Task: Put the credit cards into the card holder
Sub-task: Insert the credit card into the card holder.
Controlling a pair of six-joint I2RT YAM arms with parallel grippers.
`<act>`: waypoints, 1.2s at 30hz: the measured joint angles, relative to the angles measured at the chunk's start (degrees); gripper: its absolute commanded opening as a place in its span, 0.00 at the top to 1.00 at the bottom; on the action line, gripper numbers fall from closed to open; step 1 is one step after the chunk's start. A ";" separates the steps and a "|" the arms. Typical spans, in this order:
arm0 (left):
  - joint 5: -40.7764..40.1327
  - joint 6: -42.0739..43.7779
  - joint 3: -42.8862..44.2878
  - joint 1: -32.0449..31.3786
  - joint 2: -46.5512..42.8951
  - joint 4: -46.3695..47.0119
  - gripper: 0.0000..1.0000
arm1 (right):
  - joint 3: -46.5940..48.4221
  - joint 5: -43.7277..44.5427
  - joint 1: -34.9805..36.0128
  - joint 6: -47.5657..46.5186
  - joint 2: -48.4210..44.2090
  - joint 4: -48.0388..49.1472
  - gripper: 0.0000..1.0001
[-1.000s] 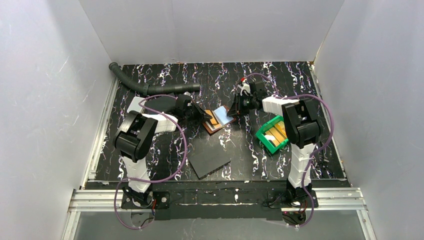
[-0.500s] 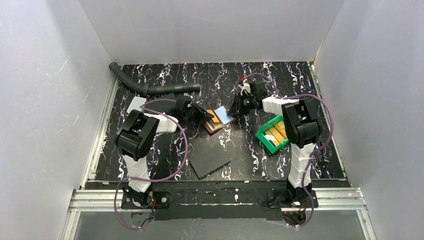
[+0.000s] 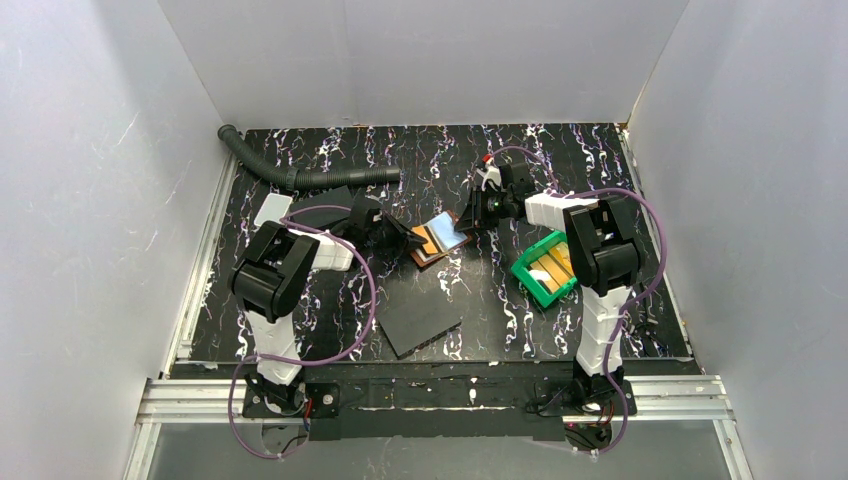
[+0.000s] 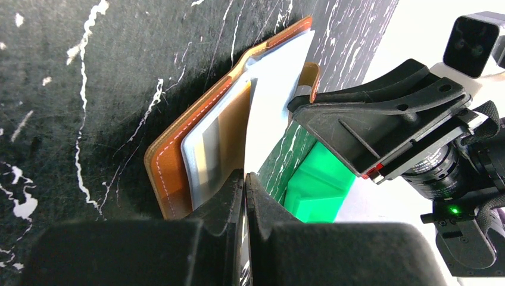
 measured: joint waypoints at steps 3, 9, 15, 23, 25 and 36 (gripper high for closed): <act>0.15 0.00 0.00 -0.02 0.00 0.07 1.00 | 0.00 -0.04 0.00 0.00 0.02 0.00 0.73; 0.20 0.02 0.02 -0.02 0.00 0.24 1.00 | 0.02 -0.28 0.00 0.11 0.15 0.17 0.73; 0.17 0.72 0.33 -0.13 0.17 0.66 1.00 | 0.02 -0.59 0.00 0.46 0.31 0.57 0.73; 0.15 0.96 2.03 -0.17 2.69 2.47 1.00 | 0.02 -0.76 0.00 0.81 0.50 0.90 0.73; -0.24 1.42 2.01 -0.37 2.69 3.15 1.00 | 0.02 -0.85 0.00 0.85 0.52 0.94 0.74; -1.77 2.38 1.03 -1.01 2.69 5.49 1.00 | 0.02 -0.85 0.00 0.85 0.55 0.96 0.74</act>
